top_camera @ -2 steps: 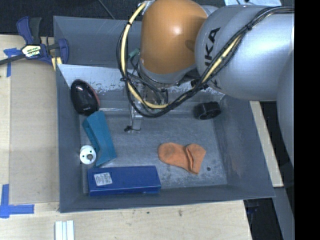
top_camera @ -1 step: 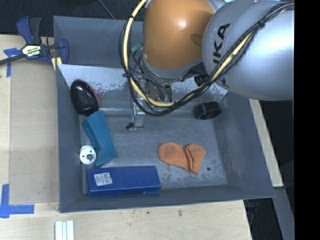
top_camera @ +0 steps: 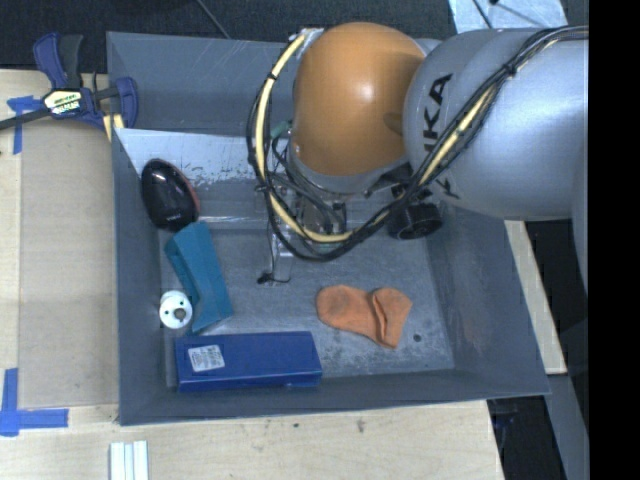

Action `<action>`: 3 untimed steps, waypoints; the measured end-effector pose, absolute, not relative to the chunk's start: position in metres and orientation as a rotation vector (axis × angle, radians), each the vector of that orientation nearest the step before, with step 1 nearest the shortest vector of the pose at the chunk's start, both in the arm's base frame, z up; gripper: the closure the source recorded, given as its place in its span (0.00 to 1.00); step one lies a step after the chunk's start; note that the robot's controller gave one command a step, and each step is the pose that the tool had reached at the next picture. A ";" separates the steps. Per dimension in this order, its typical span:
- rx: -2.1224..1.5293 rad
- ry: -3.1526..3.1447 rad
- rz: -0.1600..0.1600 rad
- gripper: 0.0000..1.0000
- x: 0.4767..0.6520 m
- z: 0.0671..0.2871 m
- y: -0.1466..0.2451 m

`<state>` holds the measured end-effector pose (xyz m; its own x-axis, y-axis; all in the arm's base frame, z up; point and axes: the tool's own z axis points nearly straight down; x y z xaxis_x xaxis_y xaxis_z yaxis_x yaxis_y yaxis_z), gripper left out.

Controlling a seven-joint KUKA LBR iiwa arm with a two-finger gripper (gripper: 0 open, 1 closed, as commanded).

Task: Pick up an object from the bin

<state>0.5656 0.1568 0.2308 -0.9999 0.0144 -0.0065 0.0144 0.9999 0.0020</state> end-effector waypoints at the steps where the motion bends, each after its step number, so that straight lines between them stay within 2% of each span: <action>1: 0.258 3.132 0.000 0.00 0.562 0.213 0.147; 2: 0.073 3.137 0.002 0.00 0.554 0.198 0.114; 3: -0.063 3.140 -0.001 0.00 0.557 0.183 0.093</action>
Offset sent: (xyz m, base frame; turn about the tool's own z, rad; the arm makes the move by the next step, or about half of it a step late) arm -0.0201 -0.0800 -0.0534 -0.0927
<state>0.5568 0.0929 0.1835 -0.9992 -0.0399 -0.0010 -0.0399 0.9992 -0.0009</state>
